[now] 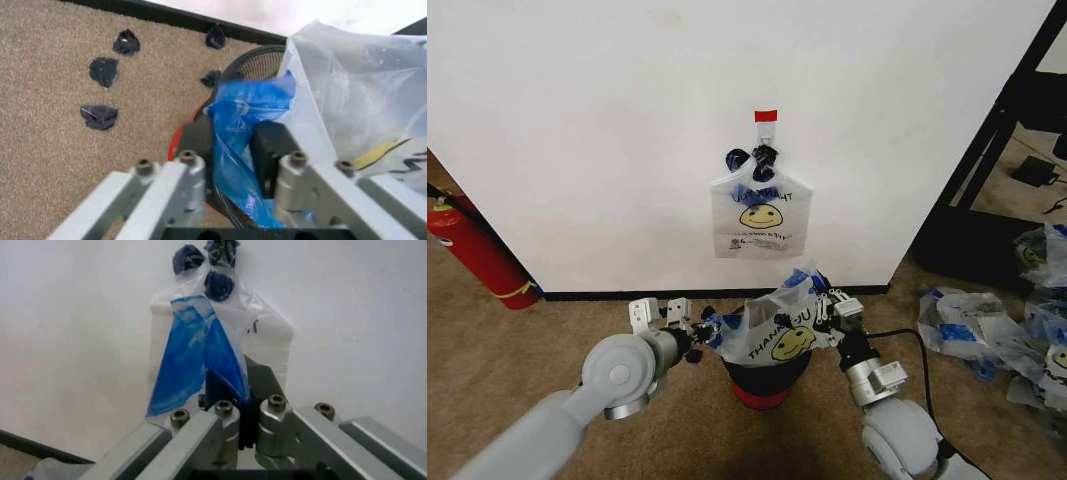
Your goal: Pick up the garbage bag from the wall and place it over the trash bin.
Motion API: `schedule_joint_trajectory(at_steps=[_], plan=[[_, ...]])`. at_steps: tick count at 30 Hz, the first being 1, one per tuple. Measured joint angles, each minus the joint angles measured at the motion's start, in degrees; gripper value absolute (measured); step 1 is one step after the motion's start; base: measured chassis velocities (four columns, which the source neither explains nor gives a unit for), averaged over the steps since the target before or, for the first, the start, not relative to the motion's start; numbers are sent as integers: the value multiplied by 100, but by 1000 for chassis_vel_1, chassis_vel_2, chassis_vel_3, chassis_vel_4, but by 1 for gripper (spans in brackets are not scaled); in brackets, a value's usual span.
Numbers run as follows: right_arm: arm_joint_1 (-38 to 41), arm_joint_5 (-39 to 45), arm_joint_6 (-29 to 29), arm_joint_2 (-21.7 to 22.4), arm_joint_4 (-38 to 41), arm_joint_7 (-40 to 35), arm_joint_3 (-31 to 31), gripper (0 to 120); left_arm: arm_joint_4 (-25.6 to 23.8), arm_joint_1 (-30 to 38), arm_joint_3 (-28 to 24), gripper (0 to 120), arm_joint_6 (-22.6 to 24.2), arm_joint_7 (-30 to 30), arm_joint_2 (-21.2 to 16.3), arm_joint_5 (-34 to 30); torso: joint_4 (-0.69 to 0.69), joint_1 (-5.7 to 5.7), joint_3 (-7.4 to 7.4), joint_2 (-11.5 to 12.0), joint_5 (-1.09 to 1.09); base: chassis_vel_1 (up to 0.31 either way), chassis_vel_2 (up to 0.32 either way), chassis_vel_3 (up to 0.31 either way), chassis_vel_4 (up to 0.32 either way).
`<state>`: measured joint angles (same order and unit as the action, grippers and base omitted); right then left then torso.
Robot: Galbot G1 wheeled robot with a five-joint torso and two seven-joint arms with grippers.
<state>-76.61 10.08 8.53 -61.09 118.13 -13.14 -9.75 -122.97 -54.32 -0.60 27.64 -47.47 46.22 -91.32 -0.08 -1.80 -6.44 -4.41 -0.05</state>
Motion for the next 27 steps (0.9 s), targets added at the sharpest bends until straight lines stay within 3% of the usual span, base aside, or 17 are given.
schedule_joint_trajectory(at_steps=[4, 16, 27], plan=[[33, 6, -8, -74, -35, -51, 15, 0, -205, -78, 150, 0, -170, -6, 19, 271, 0, 0, 0, 0, 0, 0, 0, 0, 0], [195, 124, -187, -549, -177, -445, 204, 0, -1327, -318, 514, 0, -233, -321, -180, 411, 0, 0, 0, 0, 0, 0, 0, 0, 0], [456, 464, -485, -1162, -304, -1079, 355, 0, -1697, -378, 598, 0, -220, -541, -260, 242, 0, 0, 0, 0, 1, 0, 0, 0, 0]])
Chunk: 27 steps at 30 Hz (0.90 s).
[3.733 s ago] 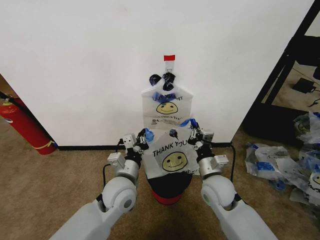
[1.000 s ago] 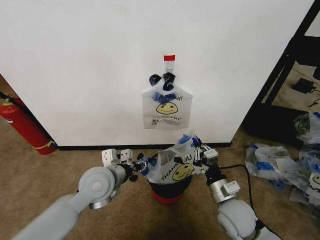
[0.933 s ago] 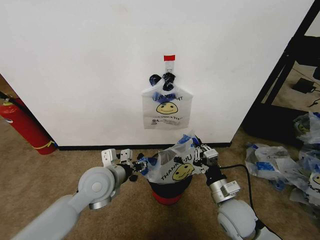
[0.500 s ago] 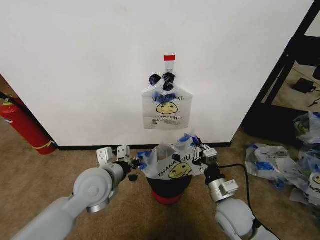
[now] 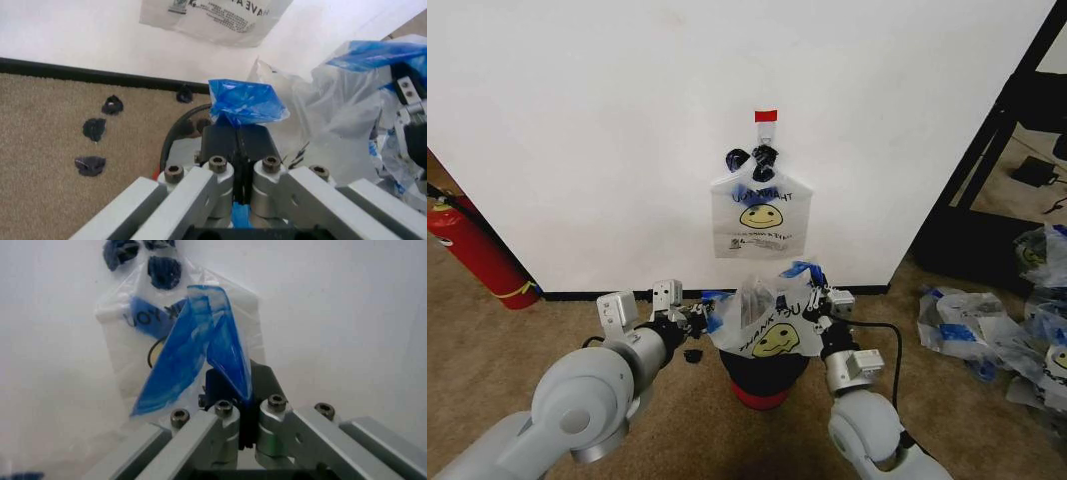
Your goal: Pick up the garbage bag from the wall and place it over the trash bin.
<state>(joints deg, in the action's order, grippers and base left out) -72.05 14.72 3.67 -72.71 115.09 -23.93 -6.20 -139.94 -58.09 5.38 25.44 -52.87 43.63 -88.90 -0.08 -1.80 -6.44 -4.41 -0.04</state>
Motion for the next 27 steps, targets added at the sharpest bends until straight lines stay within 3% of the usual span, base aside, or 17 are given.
schedule_joint_trajectory(at_steps=[4, 13, 20, 22, 27], plan=[[-107, -112, -23, 160, -87, 54, -137, 0, 283, -120, -246, 0, -71, 67, 303, 337, -1, 0, 0, 0, -2, 0, 0, 0, 0], [-888, -31, 76, 724, 553, 821, -668, 3, 496, -33, -304, 0, -137, 258, 359, 562, -1, 0, 0, 0, 0, 0, 0, 0, 0], [-2397, 243, 467, 1292, 1374, 1665, -1860, 27, 559, -80, -375, 0, -155, 383, 381, 783, -3, 0, 1, 0, 0, 0, 0, 0, 0], [-2567, 274, 512, 1324, 1455, 1727, -1955, 29, 563, -81, -382, 0, -159, 402, 381, 809, -3, 0, 0, 0, -1, 0, 0, 0, 0], [-3191, 922, 568, 1421, 2003, 2001, -2250, 50, 564, -80, -447, 0, -176, 472, 373, 945, 0, 0, 0, 0, -1, 0, 0, 0, 0]])
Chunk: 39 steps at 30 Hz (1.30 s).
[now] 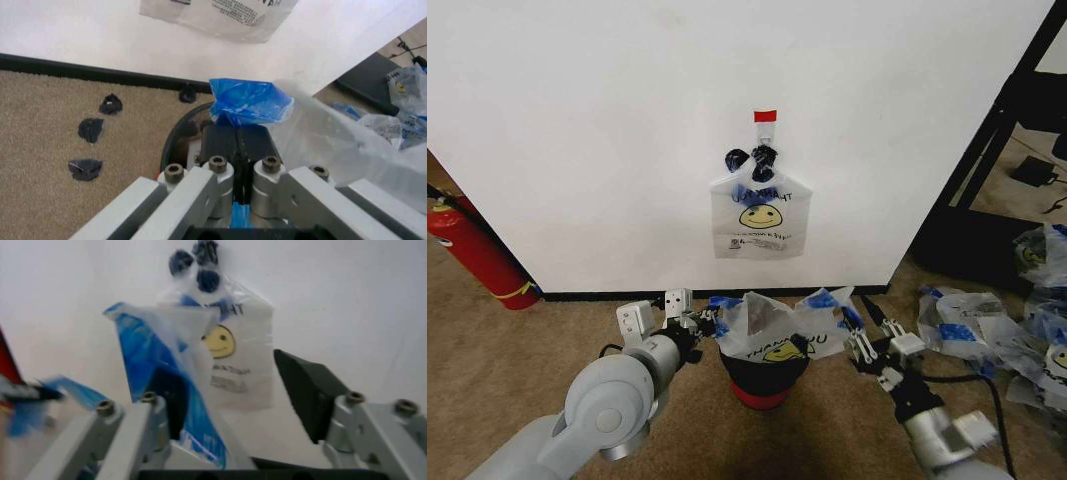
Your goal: Pick up the garbage bag from the wall and place it over the trash bin.
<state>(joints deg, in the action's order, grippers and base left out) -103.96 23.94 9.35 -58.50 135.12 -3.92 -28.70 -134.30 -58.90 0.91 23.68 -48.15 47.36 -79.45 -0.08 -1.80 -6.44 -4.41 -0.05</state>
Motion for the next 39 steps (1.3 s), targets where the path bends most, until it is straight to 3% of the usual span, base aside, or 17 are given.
schedule_joint_trajectory(at_steps=[3, 8, 9, 12, 15, 16, 17, 21, 26, 32, 36, 39], plan=[[-73, 408, -102, 4, 161, 19, -37, 57, -5, -6, -23, 0, -9, 14, 5, 43, 0, 0, 0, 0, 0, 0, 0, 0, 0], [-19, 1635, -891, -17, 465, -176, -49, 81, -44, -25, -43, 0, -16, 28, -3, 89, 0, 0, 0, 0, 0, 0, 0, 0, 0], [-19, 1635, -891, -17, 465, -176, -49, 81, -44, -25, -43, 0, -16, 28, -3, 89, 0, 0, 0, 0, 0, 0, 0, 0, 0], [117, 1711, -1610, -1, 490, -237, -98, 92, -54, -24, -43, 0, -19, 42, -55, 101, 0, 0, -1, 0, 0, 0, 0, 0, 0], [157, 819, -1381, 93, 272, 635, -233, 99, -74, -11, -50, 0, -21, 50, -85, 116, 1, 0, -1, 0, 2, 0, 0, 0, 0], [130, 464, -1155, 149, 200, 1289, -355, 100, -78, 3, -50, 0, -22, 51, -87, 121, 0, 0, -1, 0, 1, 0, 0, 0, 0], [130, 464, -1155, 149, 200, 1289, -355, 100, -78, 3, -50, 0, -22, 51, -87, 121, 0, 0, -1, 0, 1, 0, 0, 0, 0], [44, -49, -485, 317, 107, 2821, -720, 100, -80, 29, -59, 0, -23, 52, -89, 137, 0, 0, -1, 0, -1, 0, 0, 0, 0], [138, -136, -152, 351, -48, 3613, -935, 100, -80, 45, -93, 0, -23, 57, -79, 172, 0, 0, -1, 0, -1, 0, 0, 0, 0], [392, 864, -185, 409, -510, 5727, -1433, 100, 11, 105, -178, 0, -39, 70, -79, 275, 0, -1, -1, 0, 1, 0, 0, 0, 0], [569, 1342, -239, 458, -728, 6307, -1592, 100, 78, 139, -217, 0, -58, 78, -62, 315, 0, -1, -1, 0, 1, 0, 0, 0, 0], [695, 2108, -258, 549, -845, 6264, -1657, 100, 219, 206, -290, 0, -107, 86, -3, 400, 1, -1, -1, 0, 1, 0, 0, 0, 0]])
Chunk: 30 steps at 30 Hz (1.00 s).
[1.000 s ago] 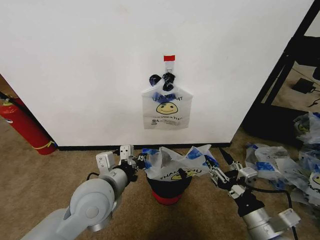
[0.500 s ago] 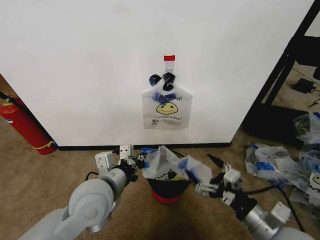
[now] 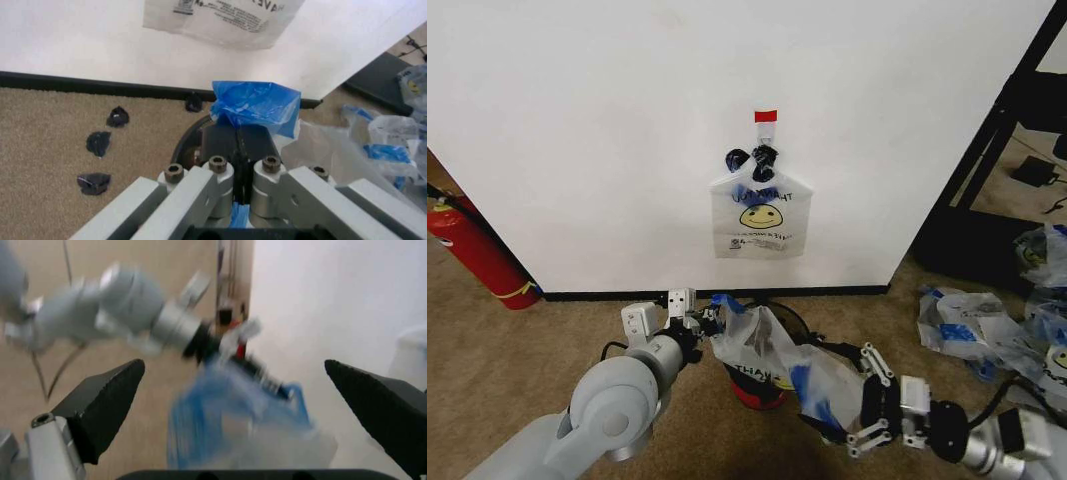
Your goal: Pick up the garbage bag from the wall and place it over the trash bin.
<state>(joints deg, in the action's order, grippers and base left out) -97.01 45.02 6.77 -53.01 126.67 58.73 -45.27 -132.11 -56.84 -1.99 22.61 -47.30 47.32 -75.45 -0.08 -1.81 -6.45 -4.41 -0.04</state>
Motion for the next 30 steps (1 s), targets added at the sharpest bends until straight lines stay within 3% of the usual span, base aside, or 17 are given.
schedule_joint_trajectory(at_steps=[7, 10, 15, 18, 21, 25, 27, 30], plan=[[19, 763, -114, 166, -51, -497, -305, 100, 212, 107, -73, 0, -28, 2, 82, 77, 0, 0, 0, 0, -1, 0, 0, 0, 0], [-11, 627, -123, 198, -48, -641, -383, 100, 212, 110, -70, 0, -30, 1, 82, 77, -1, 0, 0, 0, 0, 0, 0, 0, 0], [-321, -284, -92, 552, -228, -1188, -595, 100, 128, 11, 117, 0, -39, -74, 106, 80, 1, 0, 0, 0, 2, 0, 0, 0, 0], [-463, -198, -105, 709, -303, -1001, -714, 100, 120, -11, 194, 0, -39, -109, 127, 80, -5, 0, 0, 0, -1, 0, 0, 0, 0], [-529, -163, -163, 1086, -626, -95, -1021, 100, 127, -57, 346, 0, -39, -187, 156, 97, 2, 0, 0, 0, 0, 0, 0, 0, 0], [-608, -659, -35, 1213, -677, 306, -1055, 100, 149, -58, 399, 0, -39, -229, 184, 100, 2, 0, 0, 0, -2, 0, 0, 0, 0], [-560, -1398, 222, 1146, -663, 351, -818, 100, 179, 9, 355, 0, -37, -240, 202, 99, -3, 0, 0, 0, -2, 0, 0, 0, 0], [-280, -2674, 663, 997, -741, 202, -413, 100, 204, 83, 280, 0, -31, -251, 223, 90, 0, 1, 0, 0, 1, 0, 0, 0, 0]])
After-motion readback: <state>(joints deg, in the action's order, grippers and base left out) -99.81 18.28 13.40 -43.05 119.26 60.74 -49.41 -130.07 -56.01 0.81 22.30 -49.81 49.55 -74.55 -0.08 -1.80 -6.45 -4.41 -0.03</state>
